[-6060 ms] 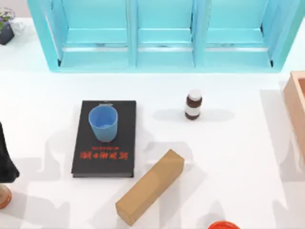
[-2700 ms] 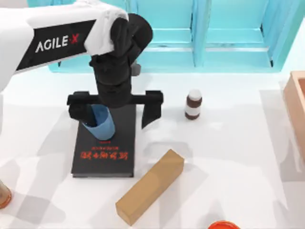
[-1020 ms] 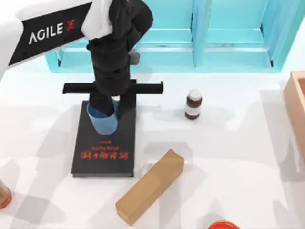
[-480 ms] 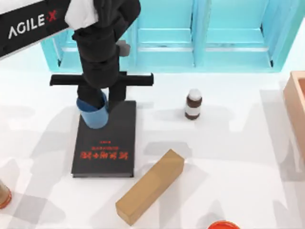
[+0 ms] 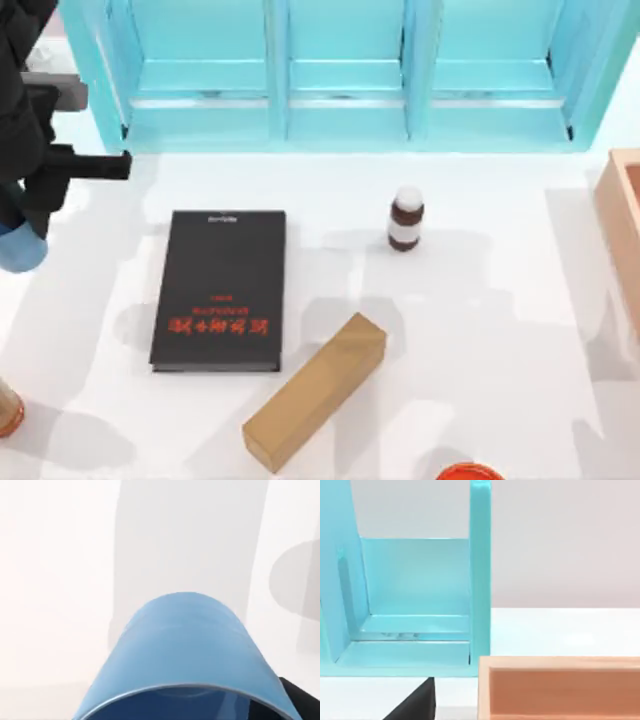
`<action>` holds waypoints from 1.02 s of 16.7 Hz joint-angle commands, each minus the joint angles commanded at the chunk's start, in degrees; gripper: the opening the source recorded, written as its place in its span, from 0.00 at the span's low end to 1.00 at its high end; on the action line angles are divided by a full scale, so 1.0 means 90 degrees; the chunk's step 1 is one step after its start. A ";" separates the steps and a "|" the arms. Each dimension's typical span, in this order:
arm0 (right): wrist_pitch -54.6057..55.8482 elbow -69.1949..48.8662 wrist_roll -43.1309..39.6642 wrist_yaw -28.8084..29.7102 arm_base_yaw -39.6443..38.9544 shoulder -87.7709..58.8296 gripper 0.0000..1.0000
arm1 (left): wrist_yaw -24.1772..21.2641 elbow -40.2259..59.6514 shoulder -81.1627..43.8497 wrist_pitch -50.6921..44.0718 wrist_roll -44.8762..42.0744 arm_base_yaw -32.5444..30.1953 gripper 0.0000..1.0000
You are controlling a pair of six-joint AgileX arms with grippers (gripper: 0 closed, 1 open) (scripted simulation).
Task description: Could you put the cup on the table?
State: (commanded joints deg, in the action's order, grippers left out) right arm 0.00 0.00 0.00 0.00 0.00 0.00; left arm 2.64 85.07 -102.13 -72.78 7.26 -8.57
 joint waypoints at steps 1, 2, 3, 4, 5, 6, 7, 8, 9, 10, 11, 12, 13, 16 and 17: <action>0.0000 0.0000 0.0000 0.0000 0.0000 0.0000 1.00 | 0.0024 -0.0091 0.0097 -0.0026 -0.0099 0.0099 0.00; 0.0000 0.0000 0.0000 0.0000 0.0000 0.0000 1.00 | 0.0034 -0.0122 0.0129 -0.0036 -0.0131 0.0131 0.00; 0.0000 0.0000 0.0000 0.0000 0.0000 0.0000 1.00 | 0.0034 -0.0122 0.0129 -0.0036 -0.0131 0.0131 0.00; 0.0000 0.0000 0.0000 0.0000 0.0000 0.0000 1.00 | 0.0034 -0.0122 0.0129 -0.0036 -0.0131 0.0131 0.00; 0.0000 0.0000 0.0000 0.0000 0.0000 0.0000 1.00 | 0.0045 -0.0103 0.0097 -0.0028 -0.0137 0.0107 0.00; 0.0000 0.0000 0.0000 0.0000 0.0000 0.0000 1.00 | 0.0038 -0.0104 0.0095 -0.0013 -0.0143 0.0103 0.00; 0.0000 0.0000 0.0000 0.0000 0.0000 0.0000 1.00 | 0.0011 -0.0111 0.0082 0.0056 -0.0174 0.0077 0.00; 0.0000 0.0000 0.0000 0.0000 0.0000 0.0000 1.00 | -0.0030 -0.0132 0.0067 0.0154 -0.0222 0.0034 0.00; 0.0000 0.0000 0.0000 0.0000 0.0000 0.0000 1.00 | -0.0073 -0.0181 0.0059 0.0265 -0.0275 -0.0011 0.00; 0.0000 0.0000 0.0000 0.0000 0.0000 0.0000 1.00 | -0.0108 -0.0259 0.0057 0.0383 -0.0326 -0.0042 0.00; 0.0000 0.0000 0.0000 0.0000 0.0000 0.0000 1.00 | -0.0128 -0.0355 0.0050 0.0514 -0.0368 -0.0055 0.00; 0.0000 0.0000 0.0000 0.0000 0.0000 0.0000 1.00 | -0.0138 -0.0467 0.0033 0.0665 -0.0402 -0.0049 0.00; 0.0000 0.0000 0.0000 0.0000 0.0000 0.0000 1.00 | -0.0138 -0.0592 0.0010 0.0823 -0.0426 -0.0029 0.00; 0.0000 0.0000 0.0000 0.0000 0.0000 0.0000 1.00 | -0.0092 -0.0980 -0.0090 0.1205 -0.0450 0.0101 0.00; 0.0000 0.0000 0.0000 0.0000 0.0000 0.0000 1.00 | -0.0065 -0.1101 -0.0119 0.1302 -0.0441 0.0155 0.00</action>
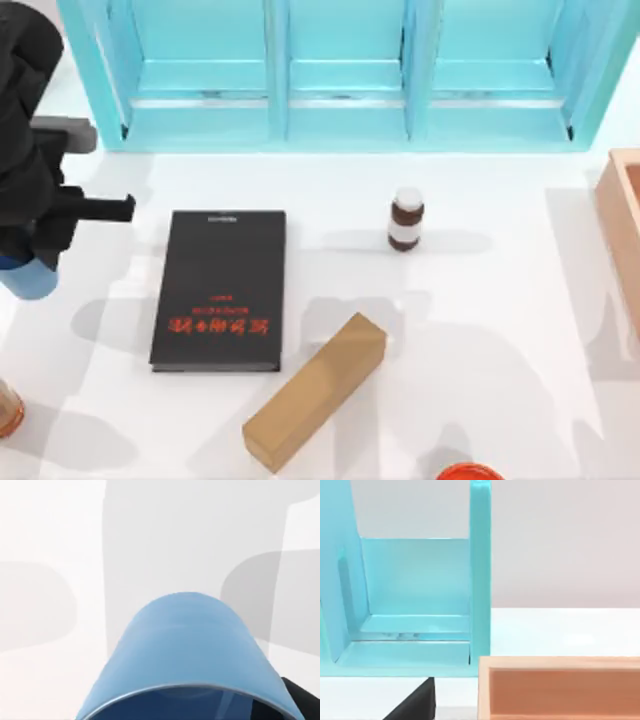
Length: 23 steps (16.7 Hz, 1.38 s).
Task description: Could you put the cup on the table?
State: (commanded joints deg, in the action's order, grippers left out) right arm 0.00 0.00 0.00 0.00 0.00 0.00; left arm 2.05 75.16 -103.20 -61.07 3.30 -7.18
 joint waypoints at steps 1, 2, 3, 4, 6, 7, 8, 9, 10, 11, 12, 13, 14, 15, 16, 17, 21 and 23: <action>0.0000 0.0000 0.0000 0.0000 0.0000 0.0000 1.00 | 0.0028 -0.0116 -0.0017 0.0093 0.0015 0.0058 0.00; 0.0000 0.0000 0.0000 0.0000 0.0000 0.0000 1.00 | 0.0057 -0.0224 -0.0017 0.0173 0.0034 0.0118 0.00; 0.0000 0.0000 0.0000 0.0000 0.0000 0.0000 1.00 | 0.0083 -0.0308 -0.0010 0.0230 0.0055 0.0176 0.00; 0.0000 0.0000 0.0000 0.0000 0.0000 0.0000 1.00 | 0.0098 -0.0349 -0.0006 0.0256 0.0066 0.0212 0.00; 0.0000 0.0000 0.0000 0.0000 0.0000 0.0000 1.00 | 0.0099 -0.0351 -0.0005 0.0257 0.0066 0.0214 0.00; 0.0000 0.0000 0.0000 0.0000 0.0000 0.0000 1.00 | 0.0099 -0.0351 -0.0005 0.0257 0.0066 0.0214 0.00; 0.0000 0.0000 0.0000 0.0000 0.0000 0.0000 1.00 | 0.0099 -0.0351 -0.0005 0.0257 0.0066 0.0214 0.00; 0.0000 0.0000 0.0000 0.0000 0.0000 0.0000 1.00 | 0.0099 -0.0351 -0.0005 0.0257 0.0066 0.0214 0.08; 0.0000 0.0000 0.0000 0.0000 0.0000 0.0000 1.00 | 0.0099 -0.0351 -0.0005 0.0257 0.0066 0.0214 0.15; 0.0000 0.0000 0.0000 0.0000 0.0000 0.0000 1.00 | 0.0099 -0.0351 -0.0005 0.0257 0.0066 0.0214 0.23; 0.0000 0.0000 0.0000 0.0000 0.0000 0.0000 1.00 | 0.0099 -0.0351 -0.0005 0.0257 0.0066 0.0214 0.30; 0.0000 0.0000 0.0000 0.0000 0.0000 0.0000 1.00 | 0.0099 -0.0351 -0.0005 0.0257 0.0066 0.0214 0.38; 0.0000 0.0000 0.0000 0.0000 0.0000 0.0000 1.00 | 0.0099 -0.0351 -0.0005 0.0257 0.0066 0.0214 0.45; 0.0000 0.0000 0.0000 0.0000 0.0000 0.0000 1.00 | 0.0099 -0.0351 -0.0005 0.0257 0.0066 0.0214 0.53; 0.0000 0.0000 0.0000 0.0000 0.0000 0.0000 1.00 | 0.0099 -0.0351 -0.0005 0.0257 0.0066 0.0214 0.60; 0.0000 0.0000 0.0000 0.0000 0.0000 0.0000 1.00 | 0.0099 -0.0351 -0.0005 0.0257 0.0066 0.0214 0.68; 0.0000 0.0000 0.0000 0.0000 0.0000 0.0000 1.00 | 0.0099 -0.0351 -0.0005 0.0257 0.0066 0.0214 0.98; 0.0000 0.0000 0.0000 0.0000 0.0000 0.0000 1.00 | 0.0099 -0.0351 -0.0005 0.0257 0.0066 0.0214 1.00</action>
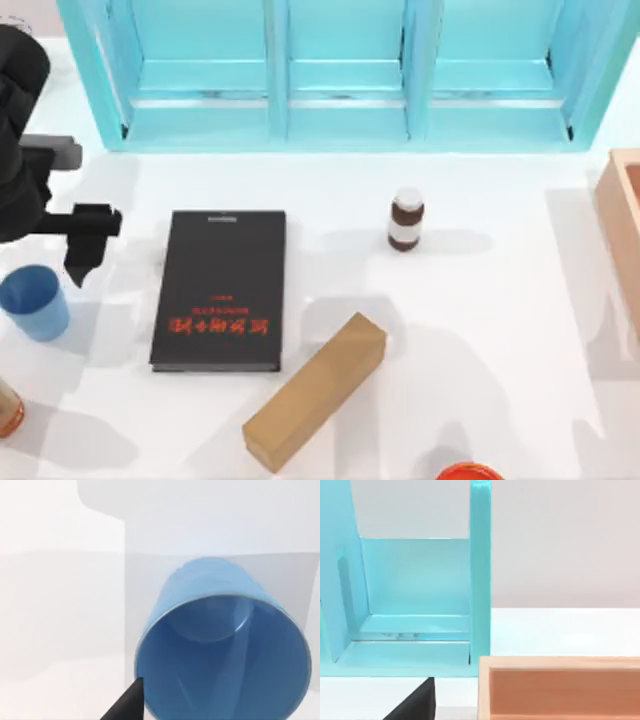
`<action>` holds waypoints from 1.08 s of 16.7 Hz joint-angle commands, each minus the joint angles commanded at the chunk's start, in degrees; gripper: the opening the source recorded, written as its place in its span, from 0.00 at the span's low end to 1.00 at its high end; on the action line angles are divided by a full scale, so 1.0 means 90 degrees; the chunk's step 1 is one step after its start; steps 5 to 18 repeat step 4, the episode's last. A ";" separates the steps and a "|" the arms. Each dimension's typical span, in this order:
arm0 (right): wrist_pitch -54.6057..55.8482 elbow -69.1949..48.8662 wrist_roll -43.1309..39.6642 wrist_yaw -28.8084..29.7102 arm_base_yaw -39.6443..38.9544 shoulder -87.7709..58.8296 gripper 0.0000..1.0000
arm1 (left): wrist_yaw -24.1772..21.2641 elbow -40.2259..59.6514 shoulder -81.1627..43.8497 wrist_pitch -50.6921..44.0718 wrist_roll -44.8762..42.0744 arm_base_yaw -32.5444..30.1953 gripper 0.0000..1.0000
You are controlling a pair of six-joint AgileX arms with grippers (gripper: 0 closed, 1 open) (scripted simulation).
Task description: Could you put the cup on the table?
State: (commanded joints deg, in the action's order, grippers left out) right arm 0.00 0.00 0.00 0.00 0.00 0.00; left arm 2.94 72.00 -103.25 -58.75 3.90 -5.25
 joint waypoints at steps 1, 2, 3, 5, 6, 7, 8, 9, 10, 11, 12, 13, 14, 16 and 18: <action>0.0000 0.0000 0.0000 0.0000 0.0000 0.0000 1.00 | 0.0000 0.0000 0.0000 0.0000 0.0000 0.0000 1.00; 0.0000 0.0000 0.0000 0.0000 0.0000 0.0000 1.00 | 0.0000 0.0000 0.0000 0.0000 0.0000 0.0000 1.00; 0.0000 0.0000 0.0000 0.0000 0.0000 0.0000 1.00 | 0.0000 0.0000 0.0000 0.0000 0.0000 0.0000 1.00; 0.0000 0.0000 0.0000 0.0000 0.0000 0.0000 1.00 | 0.0000 0.0000 0.0000 0.0000 0.0000 0.0000 1.00; 0.0000 0.0000 0.0000 0.0000 0.0000 0.0000 1.00 | 0.0000 0.0000 0.0000 0.0000 0.0000 0.0000 1.00; 0.0000 0.0000 0.0000 0.0000 0.0000 0.0000 1.00 | 0.0000 0.0000 0.0000 0.0000 0.0000 0.0000 1.00; 0.0000 0.0000 0.0000 0.0000 0.0000 0.0000 1.00 | 0.0000 0.0000 0.0000 0.0000 0.0000 0.0000 1.00; 0.0000 0.0000 0.0000 0.0000 0.0000 0.0000 1.00 | 0.0000 0.0000 0.0000 0.0000 0.0000 0.0000 1.00; 0.0000 0.0000 0.0000 0.0000 0.0000 0.0000 1.00 | 0.0000 0.0000 0.0000 0.0000 0.0000 0.0000 1.00; 0.0000 0.0000 0.0000 0.0000 0.0000 0.0000 1.00 | 0.0000 0.0000 0.0000 0.0000 0.0000 0.0000 1.00; 0.0000 0.0000 0.0000 0.0000 0.0000 0.0000 1.00 | 0.0000 0.0000 0.0000 0.0000 0.0000 0.0000 1.00; 0.0000 0.0000 0.0000 0.0000 0.0000 0.0000 1.00 | 0.0000 0.0000 0.0000 0.0000 0.0000 0.0000 1.00; 0.0000 0.0000 0.0000 0.0000 0.0000 0.0000 1.00 | 0.0000 0.0000 0.0000 0.0000 0.0000 0.0000 1.00; 0.0000 0.0000 0.0000 0.0000 0.0000 0.0000 1.00 | 0.0000 0.0000 0.0000 0.0000 0.0000 0.0000 1.00; 0.0000 0.0000 0.0000 0.0000 0.0000 0.0000 1.00 | 0.0000 0.0000 0.0000 0.0000 0.0000 0.0000 1.00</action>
